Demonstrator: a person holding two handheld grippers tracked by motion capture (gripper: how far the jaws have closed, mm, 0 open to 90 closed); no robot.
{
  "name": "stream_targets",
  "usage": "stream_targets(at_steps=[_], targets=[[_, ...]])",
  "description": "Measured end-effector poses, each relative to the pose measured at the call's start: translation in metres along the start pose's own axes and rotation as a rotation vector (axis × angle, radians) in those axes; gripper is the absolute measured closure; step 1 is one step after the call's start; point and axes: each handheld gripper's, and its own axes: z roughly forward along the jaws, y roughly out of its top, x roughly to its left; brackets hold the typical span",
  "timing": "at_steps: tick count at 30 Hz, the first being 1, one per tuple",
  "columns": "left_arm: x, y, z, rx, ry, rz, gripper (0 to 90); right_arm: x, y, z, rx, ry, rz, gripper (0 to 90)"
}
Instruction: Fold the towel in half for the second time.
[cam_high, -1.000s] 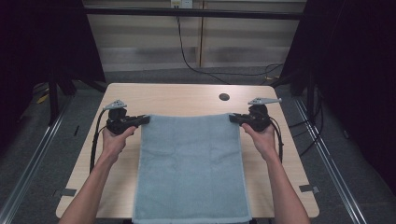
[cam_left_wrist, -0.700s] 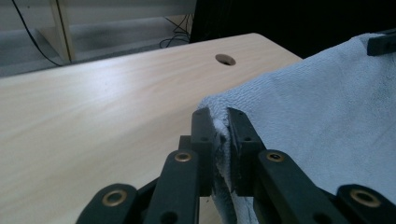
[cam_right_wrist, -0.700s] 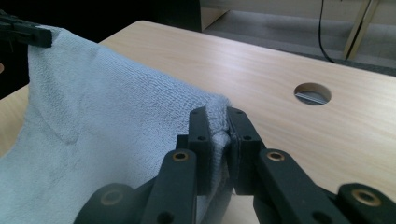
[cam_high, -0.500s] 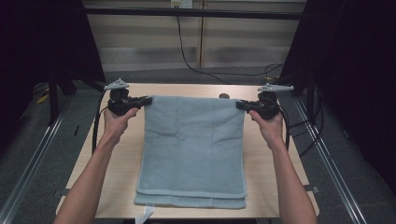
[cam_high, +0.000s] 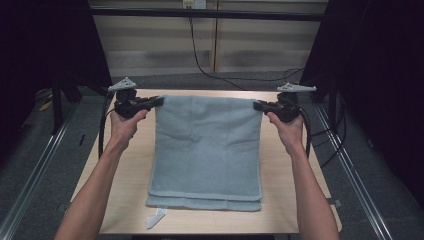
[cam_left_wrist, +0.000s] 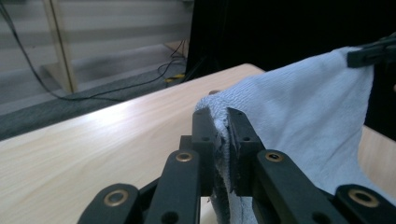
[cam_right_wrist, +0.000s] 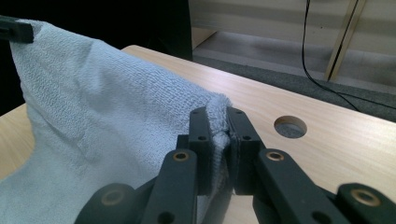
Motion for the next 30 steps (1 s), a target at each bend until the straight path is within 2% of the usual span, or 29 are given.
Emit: stream_targets(at_steps=[6,9,13,17,20,22,24,28,30], targets=[[0.001,-0.020,-0.010,0.003,-0.010,-0.024,83.4,0.005,-0.013,-0.003,-0.005,0.033,0.002,82.3],[-0.005,-0.029,-0.015,0.011,-0.018,-0.011,83.3,0.011,-0.018,-0.008,-0.004,0.046,-0.012,82.3],[-0.009,-0.039,-0.025,-0.008,-0.036,-0.019,83.4,0.020,-0.025,-0.016,-0.006,0.069,-0.028,82.3],[-0.018,-0.048,-0.034,-0.014,-0.061,-0.023,83.4,0.027,-0.033,-0.026,-0.011,0.083,-0.042,82.3],[-0.024,-0.053,-0.039,-0.021,-0.064,-0.012,83.4,0.033,-0.038,-0.032,-0.009,0.090,-0.056,82.2],[-0.027,-0.058,-0.042,-0.031,-0.077,-0.027,83.4,0.037,-0.042,-0.035,-0.007,0.094,-0.060,82.2],[-0.030,-0.061,-0.045,-0.034,-0.072,-0.025,83.4,0.041,-0.048,-0.039,-0.004,0.099,-0.065,82.2],[-0.041,-0.067,-0.054,-0.035,-0.097,-0.008,83.4,0.049,-0.057,-0.048,-0.006,0.112,-0.076,82.2],[-0.048,-0.068,-0.058,-0.047,-0.092,0.004,83.4,0.053,-0.061,-0.054,-0.012,0.119,-0.074,82.1]])
